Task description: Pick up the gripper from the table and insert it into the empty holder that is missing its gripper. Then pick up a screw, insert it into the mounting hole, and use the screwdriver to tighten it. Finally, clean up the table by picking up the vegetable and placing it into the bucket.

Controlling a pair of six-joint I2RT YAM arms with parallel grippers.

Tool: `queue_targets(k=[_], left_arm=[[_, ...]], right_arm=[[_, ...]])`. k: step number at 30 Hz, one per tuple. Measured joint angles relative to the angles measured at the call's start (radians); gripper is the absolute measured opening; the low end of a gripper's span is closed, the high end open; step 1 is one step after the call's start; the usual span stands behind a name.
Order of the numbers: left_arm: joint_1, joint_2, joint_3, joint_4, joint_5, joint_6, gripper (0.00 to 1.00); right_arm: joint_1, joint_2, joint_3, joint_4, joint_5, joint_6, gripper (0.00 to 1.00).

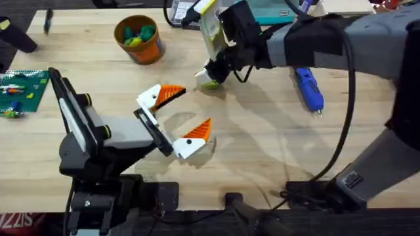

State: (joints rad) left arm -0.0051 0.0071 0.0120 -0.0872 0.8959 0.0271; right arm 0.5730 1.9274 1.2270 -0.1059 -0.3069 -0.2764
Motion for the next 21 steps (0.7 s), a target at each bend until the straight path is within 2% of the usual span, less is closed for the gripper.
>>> queue_targets(k=[21], left_arm=[[0.000,0.000,0.000,0.000,0.000,0.000,0.985]], right_arm=[[0.000,0.008,0.000,0.021,0.007,0.000,0.386]])
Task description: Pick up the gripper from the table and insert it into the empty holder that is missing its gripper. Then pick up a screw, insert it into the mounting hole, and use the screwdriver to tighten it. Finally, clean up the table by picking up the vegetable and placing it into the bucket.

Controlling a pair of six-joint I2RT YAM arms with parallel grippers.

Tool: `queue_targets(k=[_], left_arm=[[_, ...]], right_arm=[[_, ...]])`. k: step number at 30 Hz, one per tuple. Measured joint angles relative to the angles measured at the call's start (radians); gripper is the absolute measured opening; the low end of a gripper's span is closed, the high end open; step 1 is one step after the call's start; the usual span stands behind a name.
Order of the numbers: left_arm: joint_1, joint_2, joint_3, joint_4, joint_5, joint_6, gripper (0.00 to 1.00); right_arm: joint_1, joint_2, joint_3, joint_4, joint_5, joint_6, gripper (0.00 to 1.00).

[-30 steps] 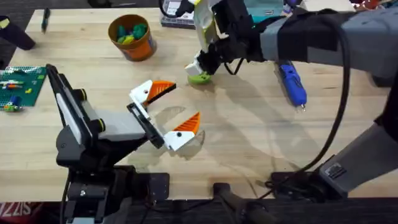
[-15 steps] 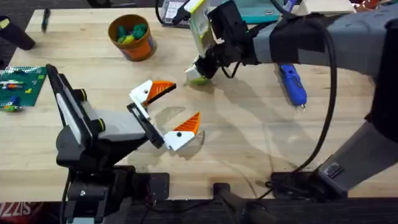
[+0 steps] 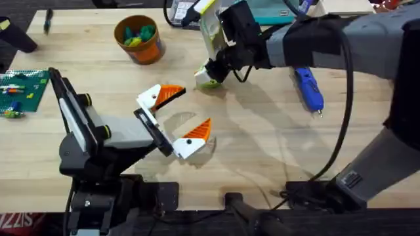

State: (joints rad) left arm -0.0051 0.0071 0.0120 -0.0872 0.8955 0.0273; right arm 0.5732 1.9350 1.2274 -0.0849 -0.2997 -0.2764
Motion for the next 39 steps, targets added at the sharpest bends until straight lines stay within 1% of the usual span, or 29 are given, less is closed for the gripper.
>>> queue_targets(k=[7,24,32,34,36,39], left_arm=[[0.000,0.000,0.000,0.000,-0.001,0.000,0.985],[0.000,0.000,0.000,0.000,-0.002,0.000,0.985],[0.000,0.000,0.000,0.000,-0.002,0.000,0.985],[0.000,0.000,0.000,0.000,-0.002,0.000,0.985],[0.000,0.000,0.000,0.000,-0.002,0.000,0.985],[0.000,0.000,0.000,0.000,-0.002,0.000,0.985]], right_arm=[[0.000,0.000,0.000,0.003,0.022,0.000,0.391],[0.000,0.000,0.000,0.036,0.034,0.000,0.392],[-0.001,0.035,0.002,0.070,0.039,0.002,0.380],[-0.001,0.035,0.003,0.071,0.042,0.004,0.339],[-0.002,0.035,0.004,0.071,0.049,0.004,0.261],[-0.003,0.035,0.005,0.072,0.053,0.008,0.035]])
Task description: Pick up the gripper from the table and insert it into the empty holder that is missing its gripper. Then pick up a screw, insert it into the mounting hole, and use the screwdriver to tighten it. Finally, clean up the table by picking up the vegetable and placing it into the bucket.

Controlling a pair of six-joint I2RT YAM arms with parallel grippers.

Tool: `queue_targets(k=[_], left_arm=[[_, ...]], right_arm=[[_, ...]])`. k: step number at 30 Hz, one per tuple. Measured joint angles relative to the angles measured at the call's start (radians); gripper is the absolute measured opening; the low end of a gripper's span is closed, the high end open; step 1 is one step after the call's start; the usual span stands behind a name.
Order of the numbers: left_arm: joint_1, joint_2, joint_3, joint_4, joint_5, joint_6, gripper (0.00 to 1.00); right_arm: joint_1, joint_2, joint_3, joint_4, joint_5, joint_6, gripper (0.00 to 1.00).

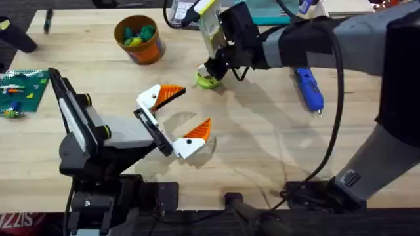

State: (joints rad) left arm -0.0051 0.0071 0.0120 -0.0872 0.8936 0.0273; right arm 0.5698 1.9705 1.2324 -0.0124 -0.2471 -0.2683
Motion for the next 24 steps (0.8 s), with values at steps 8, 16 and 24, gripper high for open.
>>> queue_targets(k=[8,16,24], left_arm=[[0.000,0.000,0.000,0.000,0.000,0.000,0.985],[0.000,0.000,0.000,0.000,0.000,0.000,0.985],[0.000,0.000,0.000,0.000,0.000,0.000,0.985]], right_arm=[[0.000,0.000,0.002,0.001,-0.001,0.000,0.005],[0.000,0.000,0.002,0.000,-0.001,0.002,0.005],[0.001,-0.010,0.034,-0.096,-0.002,0.011,0.004]])
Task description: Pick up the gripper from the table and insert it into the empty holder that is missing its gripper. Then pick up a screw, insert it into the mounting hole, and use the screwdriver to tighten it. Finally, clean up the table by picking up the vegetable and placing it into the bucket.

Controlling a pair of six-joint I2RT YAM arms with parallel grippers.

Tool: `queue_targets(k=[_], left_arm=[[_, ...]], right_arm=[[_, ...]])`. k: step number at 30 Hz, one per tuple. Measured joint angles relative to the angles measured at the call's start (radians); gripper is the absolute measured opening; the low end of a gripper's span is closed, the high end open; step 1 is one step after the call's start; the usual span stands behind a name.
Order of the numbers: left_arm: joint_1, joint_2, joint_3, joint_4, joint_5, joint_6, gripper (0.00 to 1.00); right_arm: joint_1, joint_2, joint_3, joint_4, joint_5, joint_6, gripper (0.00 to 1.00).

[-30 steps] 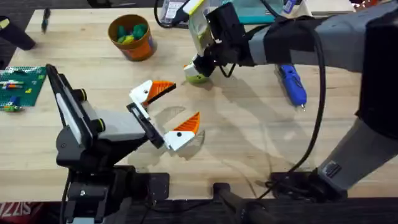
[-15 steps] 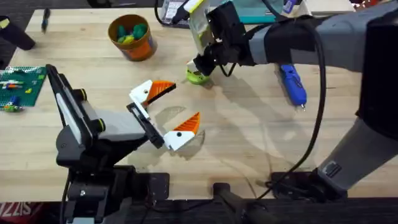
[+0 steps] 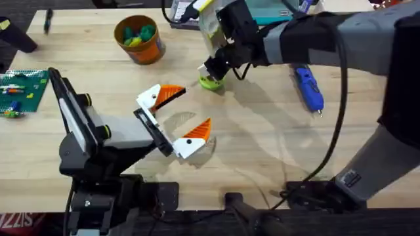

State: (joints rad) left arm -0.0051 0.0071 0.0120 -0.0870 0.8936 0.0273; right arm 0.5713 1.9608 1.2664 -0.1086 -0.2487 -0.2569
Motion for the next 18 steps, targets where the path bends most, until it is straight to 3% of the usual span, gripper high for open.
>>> queue_targets(k=[12,14,18], left_arm=[[0.000,0.000,0.000,0.000,0.000,0.000,0.986],[0.000,0.000,0.000,0.000,0.000,0.000,0.986],[0.000,0.000,0.000,0.000,0.000,0.000,0.986]], right_arm=[[0.000,-0.056,0.012,-0.055,-0.001,0.005,0.012],[0.001,-0.056,0.012,-0.076,-0.002,0.010,0.111],[0.012,-0.056,0.012,-0.099,-0.003,0.012,0.208]])
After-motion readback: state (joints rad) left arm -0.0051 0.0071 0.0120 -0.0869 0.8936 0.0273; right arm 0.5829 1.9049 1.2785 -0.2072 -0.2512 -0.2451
